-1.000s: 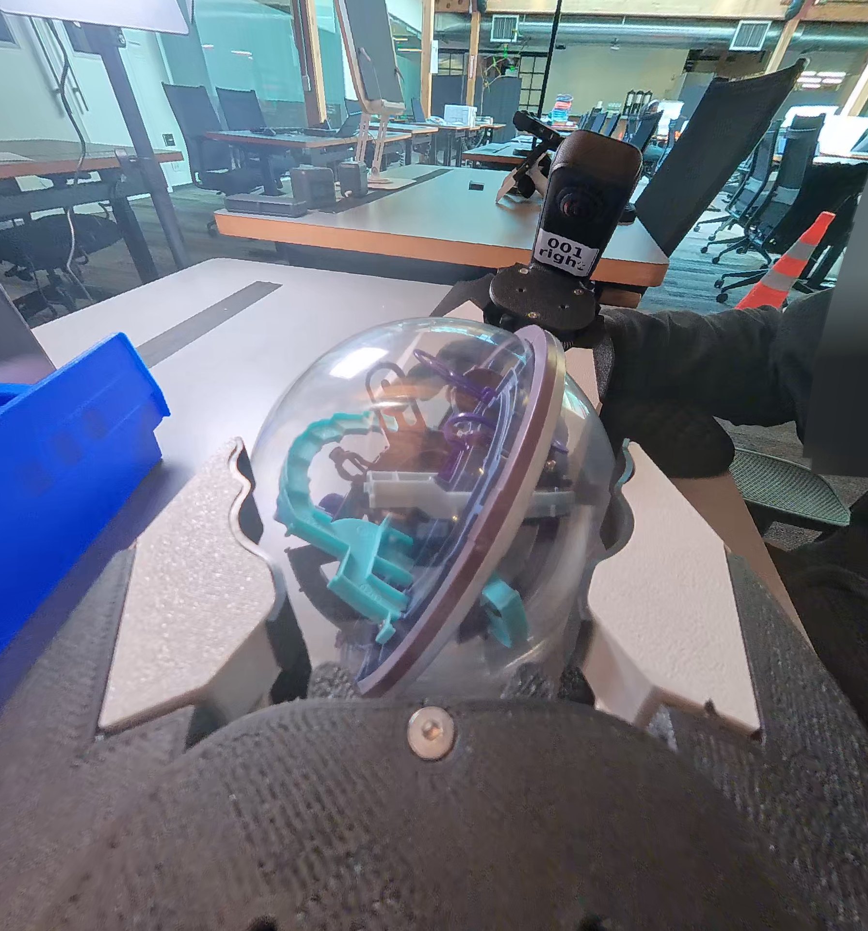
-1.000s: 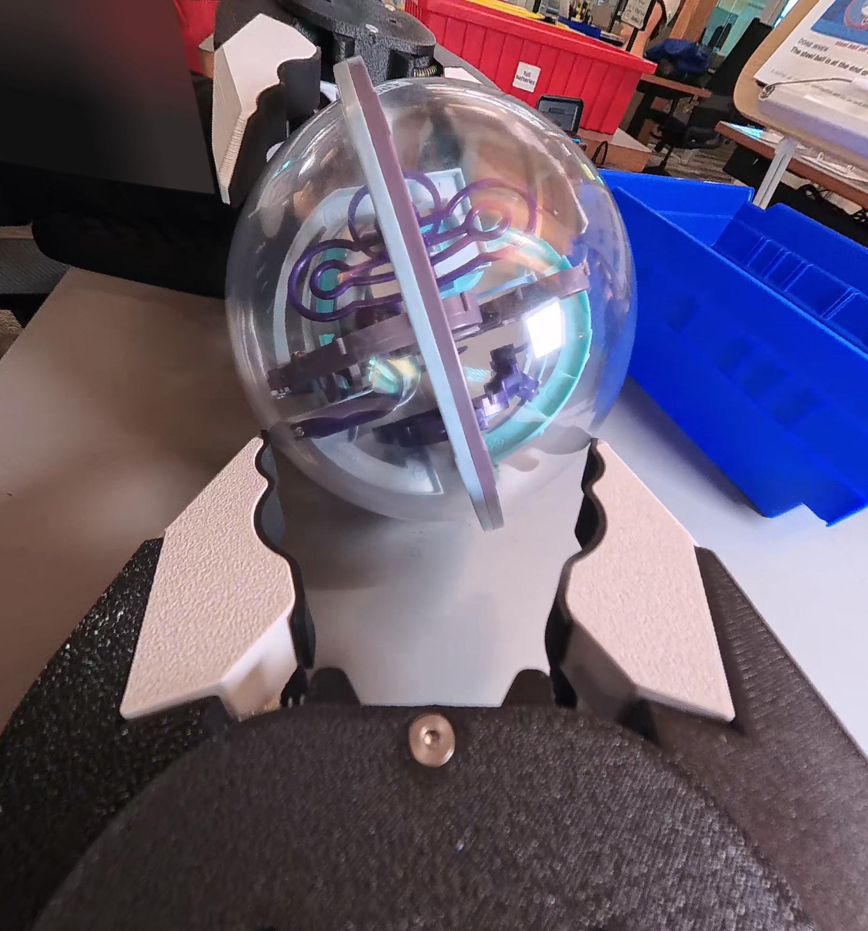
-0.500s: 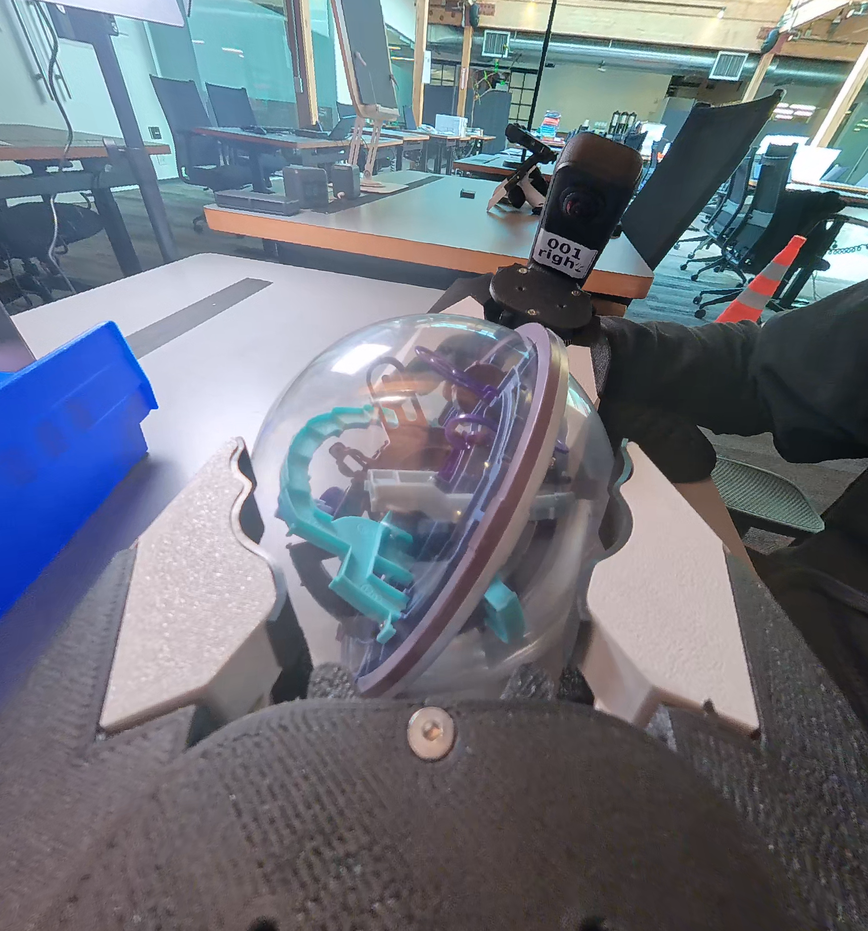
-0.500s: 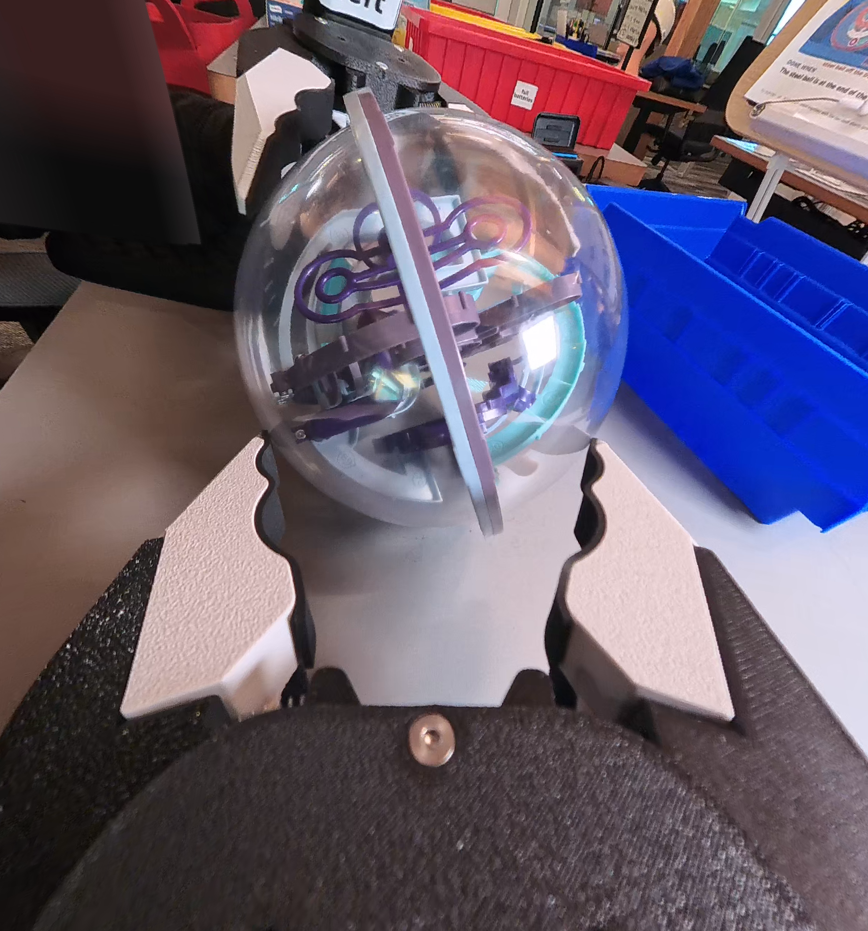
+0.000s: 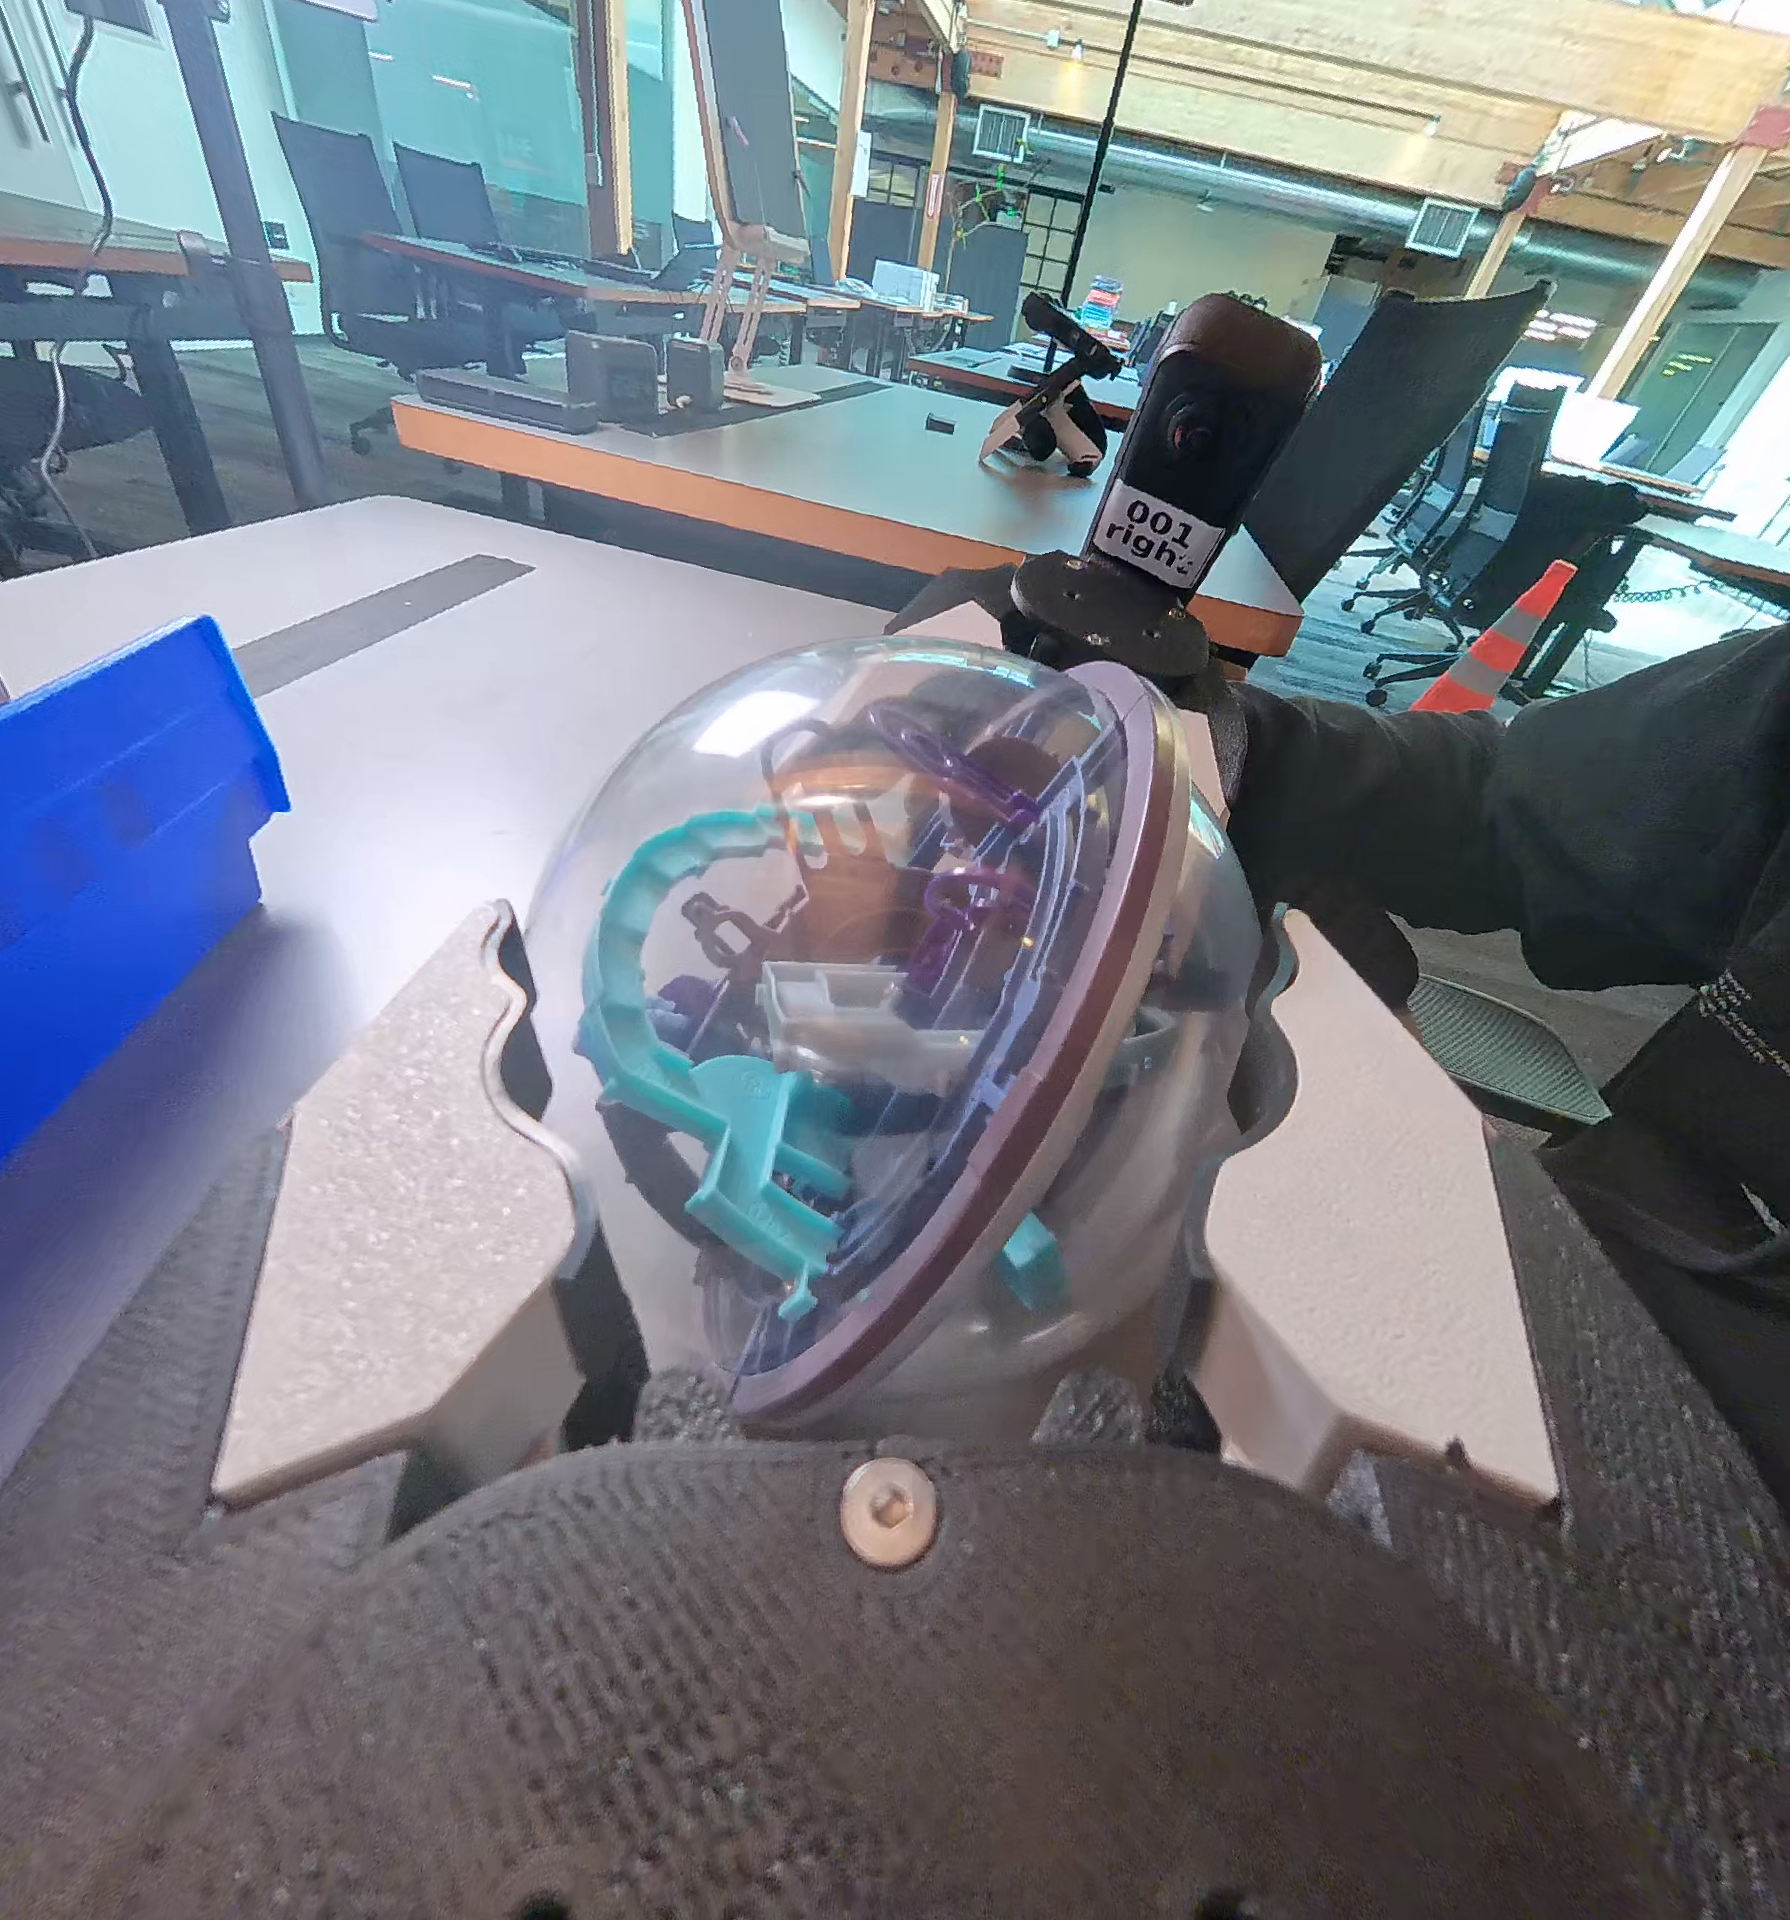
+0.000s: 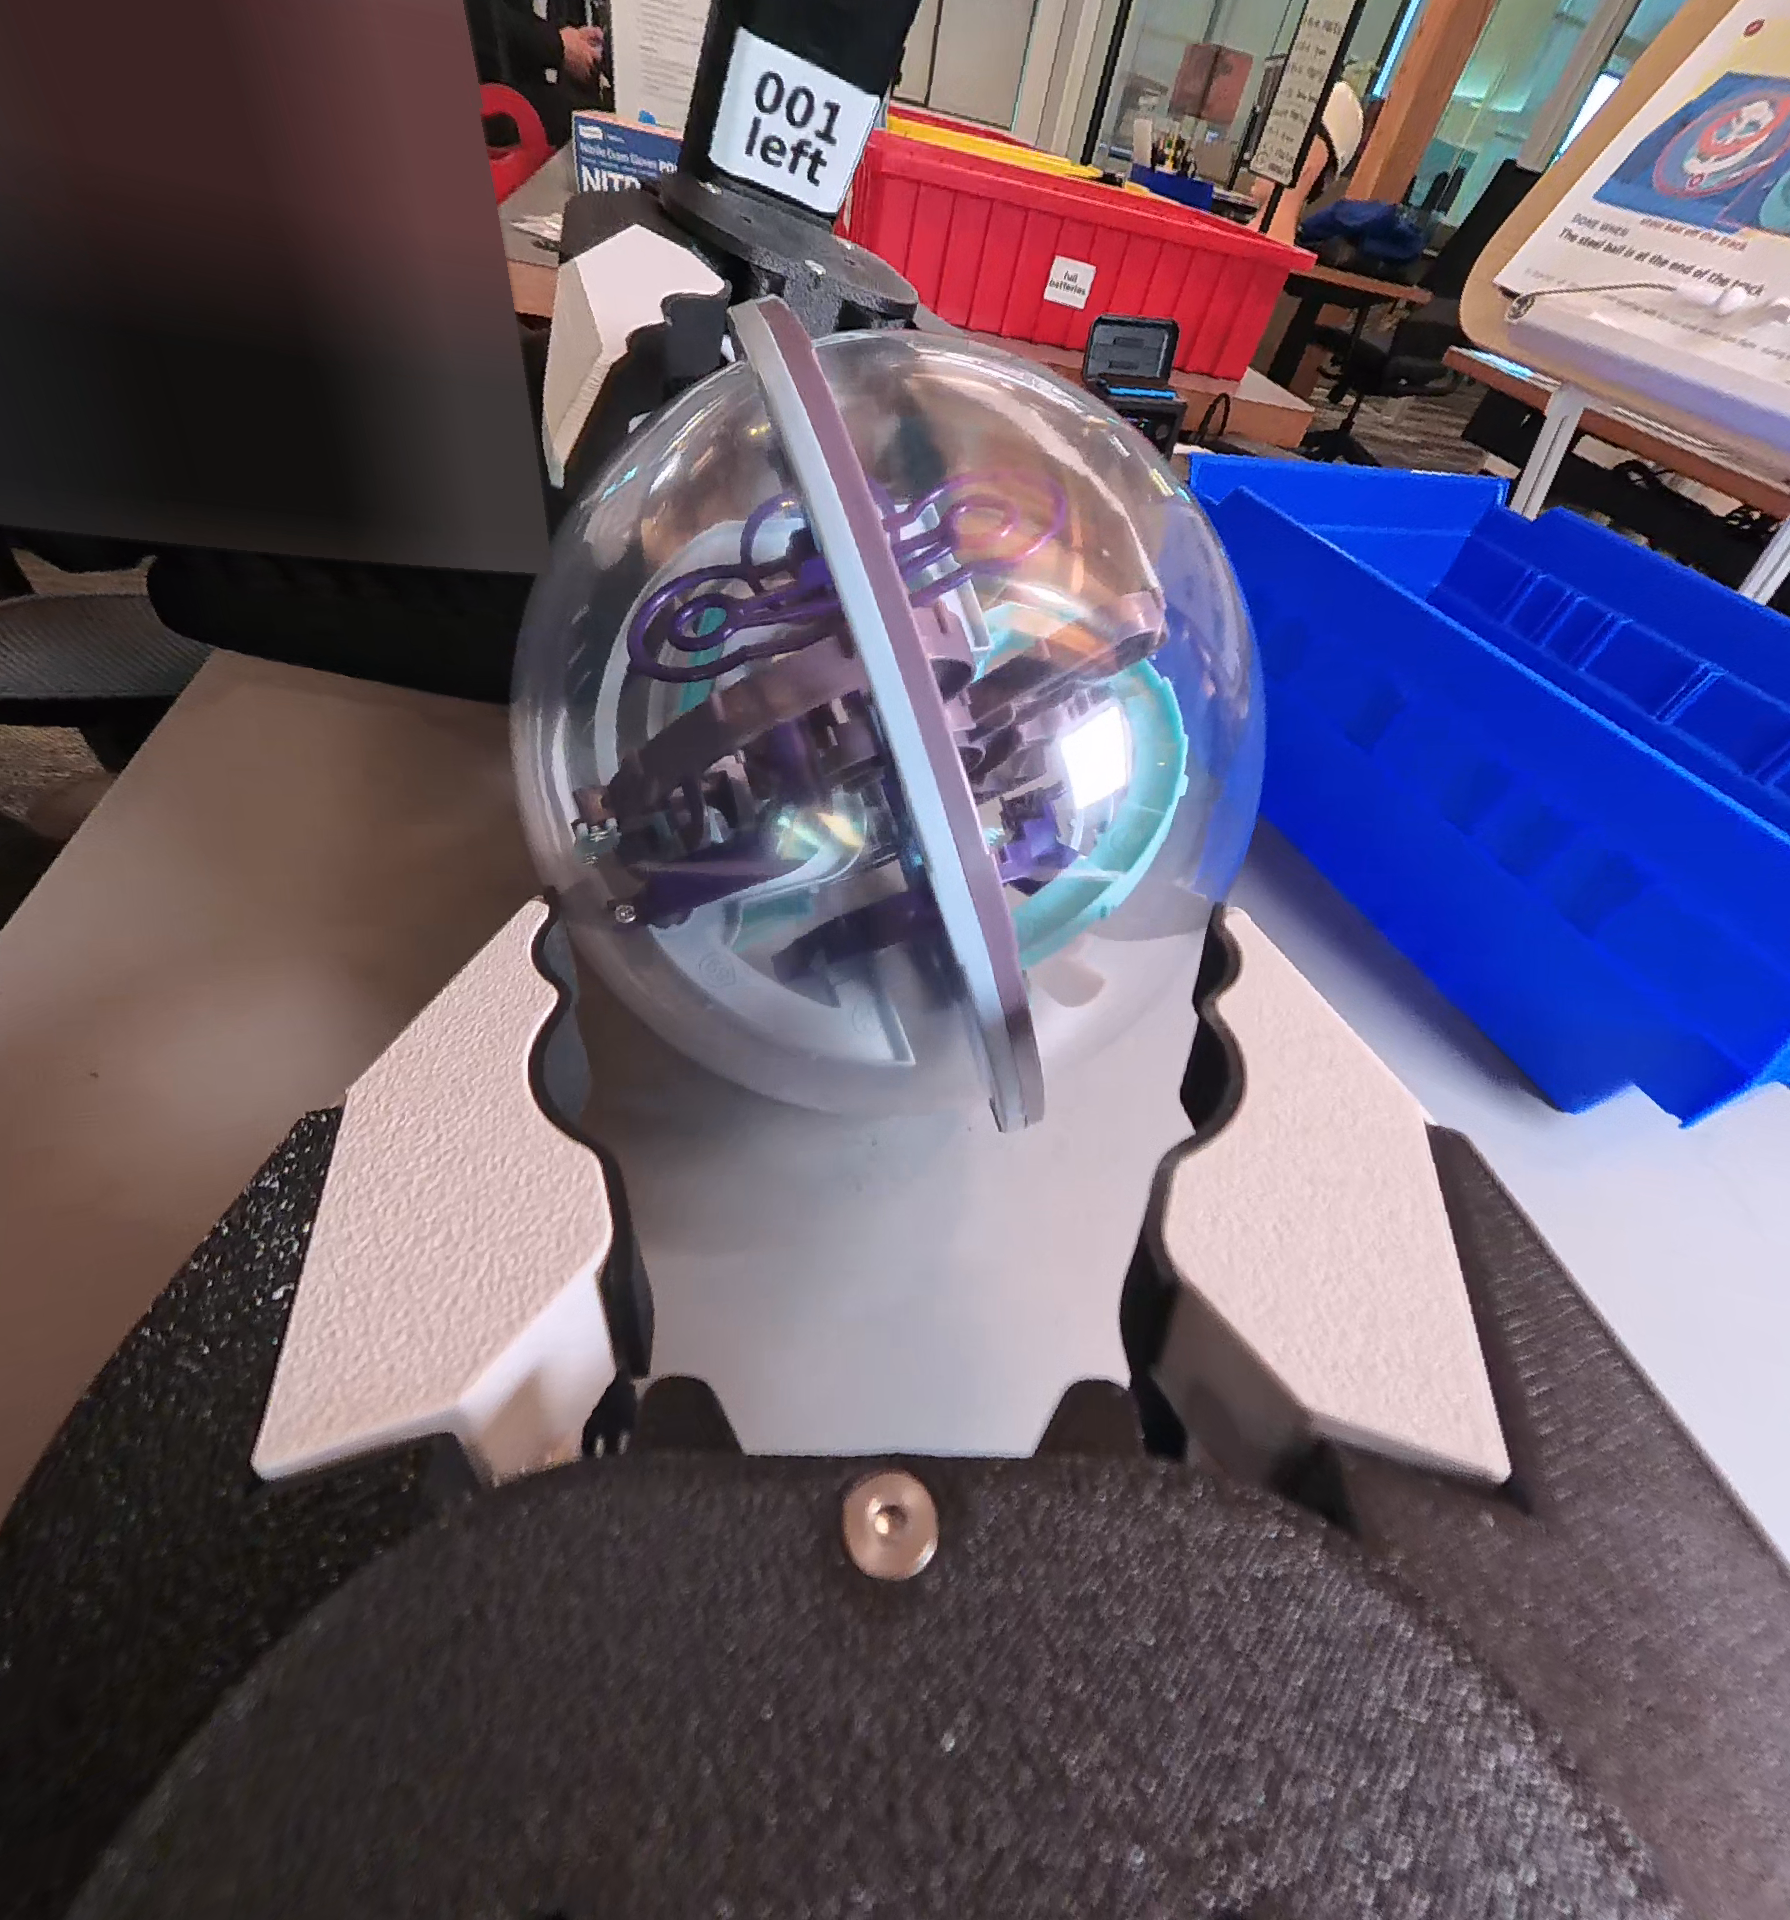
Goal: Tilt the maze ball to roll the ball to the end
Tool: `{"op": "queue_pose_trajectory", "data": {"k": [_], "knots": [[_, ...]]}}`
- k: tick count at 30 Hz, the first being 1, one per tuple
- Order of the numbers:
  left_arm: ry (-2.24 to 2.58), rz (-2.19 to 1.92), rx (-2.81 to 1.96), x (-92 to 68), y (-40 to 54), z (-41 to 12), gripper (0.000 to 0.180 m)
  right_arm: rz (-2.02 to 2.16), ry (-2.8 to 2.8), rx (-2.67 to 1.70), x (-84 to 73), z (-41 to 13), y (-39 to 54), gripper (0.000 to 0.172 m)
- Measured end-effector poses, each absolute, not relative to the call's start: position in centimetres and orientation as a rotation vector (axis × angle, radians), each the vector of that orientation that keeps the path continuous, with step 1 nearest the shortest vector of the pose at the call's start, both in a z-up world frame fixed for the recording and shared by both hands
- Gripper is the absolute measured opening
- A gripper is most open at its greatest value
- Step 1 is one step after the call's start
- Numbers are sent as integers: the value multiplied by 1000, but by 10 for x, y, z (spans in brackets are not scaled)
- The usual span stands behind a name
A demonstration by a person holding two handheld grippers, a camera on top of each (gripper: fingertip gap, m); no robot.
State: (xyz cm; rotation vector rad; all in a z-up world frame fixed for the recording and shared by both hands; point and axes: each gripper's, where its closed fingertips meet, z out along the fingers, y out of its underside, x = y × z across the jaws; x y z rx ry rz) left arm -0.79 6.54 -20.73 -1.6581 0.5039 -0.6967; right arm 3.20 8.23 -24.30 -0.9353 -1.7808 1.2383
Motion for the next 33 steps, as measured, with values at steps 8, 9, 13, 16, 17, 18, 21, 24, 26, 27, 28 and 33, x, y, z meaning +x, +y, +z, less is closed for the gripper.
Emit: {"op": "queue_pose_trajectory", "data": {"k": [8,9,13,16,17,18,21,24,26,27,28,33], "knots": [[469,-736,-1650,-12,66,-206,132,1258,-1756,-931,32,-238,83,116],[458,-746,-1648,-13,67,-206,132,1250,-1756,-933,32,-239,84,117],[423,-779,-1640,-17,68,-205,131,1194,-1765,-941,29,-244,86,119],[414,-782,-1638,-17,69,-204,130,1196,-1770,-936,29,-245,84,117],[413,-780,-1640,-17,69,-204,130,1198,-1770,-937,29,-245,84,117],[410,-779,-1642,-17,69,-204,129,1202,-1770,-938,29,-245,84,117],[401,-782,-1642,-17,69,-204,129,1209,-1769,-940,29,-245,84,117],[416,-786,-1637,-17,67,-204,128,1212,-1766,-928,29,-244,83,117],[455,-788,-1645,-18,63,-206,128,1219,-1758,-907,29,-241,81,116],[472,-791,-1649,-19,61,-207,129,1224,-1755,-901,29,-239,79,115],[486,-796,-1650,-20,59,-208,129,1228,-1752,-897,29,-238,78,114],[558,-797,-1646,-23,51,-212,129,1232,-1748,-875,29,-234,73,110]]}}
